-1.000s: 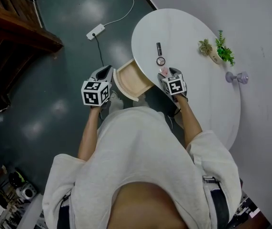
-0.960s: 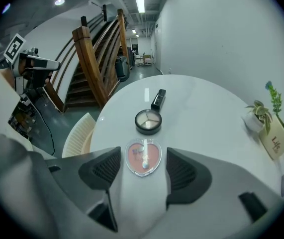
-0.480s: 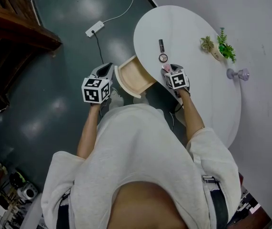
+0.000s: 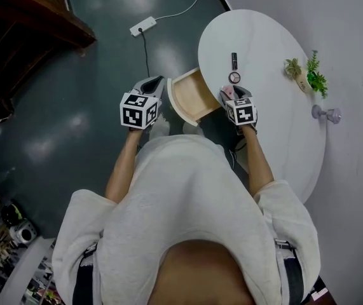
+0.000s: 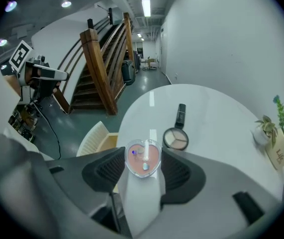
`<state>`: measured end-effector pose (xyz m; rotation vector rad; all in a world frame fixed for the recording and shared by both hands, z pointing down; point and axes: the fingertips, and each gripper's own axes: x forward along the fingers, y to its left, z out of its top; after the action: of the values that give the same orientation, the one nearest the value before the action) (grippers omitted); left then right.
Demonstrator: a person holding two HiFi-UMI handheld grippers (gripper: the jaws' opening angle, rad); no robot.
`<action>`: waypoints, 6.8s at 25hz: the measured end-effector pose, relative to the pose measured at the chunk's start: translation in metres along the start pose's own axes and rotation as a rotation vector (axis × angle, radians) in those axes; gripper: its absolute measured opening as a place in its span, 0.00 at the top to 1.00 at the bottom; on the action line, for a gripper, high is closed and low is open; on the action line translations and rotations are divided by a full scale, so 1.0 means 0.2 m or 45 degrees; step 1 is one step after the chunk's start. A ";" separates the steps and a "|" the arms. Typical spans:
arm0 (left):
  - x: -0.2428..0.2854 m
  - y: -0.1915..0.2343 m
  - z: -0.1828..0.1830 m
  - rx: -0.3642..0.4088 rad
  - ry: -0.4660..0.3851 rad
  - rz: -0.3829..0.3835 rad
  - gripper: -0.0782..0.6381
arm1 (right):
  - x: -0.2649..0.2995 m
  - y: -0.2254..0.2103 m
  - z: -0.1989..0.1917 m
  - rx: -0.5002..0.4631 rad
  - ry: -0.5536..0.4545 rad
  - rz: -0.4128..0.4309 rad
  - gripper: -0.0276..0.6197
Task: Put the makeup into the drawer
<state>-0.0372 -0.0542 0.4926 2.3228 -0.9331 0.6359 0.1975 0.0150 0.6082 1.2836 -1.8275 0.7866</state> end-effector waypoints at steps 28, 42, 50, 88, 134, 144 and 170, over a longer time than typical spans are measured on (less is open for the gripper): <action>-0.12 0.48 -0.22 -0.186 0.085 0.144 0.87 | 0.75 0.77 0.04 -0.079 0.220 0.265 0.61; 0.00 0.64 -0.45 -0.222 0.186 0.136 0.87 | 1.36 0.69 -0.27 -0.029 0.404 0.197 0.61; -0.02 0.68 -0.52 -0.235 0.197 0.154 0.87 | 1.40 0.70 -0.28 -0.029 0.360 0.163 0.60; 0.04 0.02 -0.02 0.001 0.012 -0.017 0.87 | -0.11 0.20 0.46 0.055 -0.395 -0.098 0.54; 0.11 -0.04 0.03 -0.021 -0.017 0.019 0.87 | 0.07 0.24 0.48 -0.025 -0.287 0.098 0.63; -0.04 0.18 -0.09 -0.124 -0.017 0.113 0.87 | 0.26 0.68 0.46 -0.145 -0.182 0.285 0.63; -0.02 0.43 -0.46 -0.300 0.099 0.140 0.87 | 1.14 0.73 -0.48 -0.206 0.630 0.324 0.63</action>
<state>-0.1224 -0.0461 0.5841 2.0371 -1.0458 0.6198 0.0336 0.0274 0.8441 0.6814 -1.6191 0.9697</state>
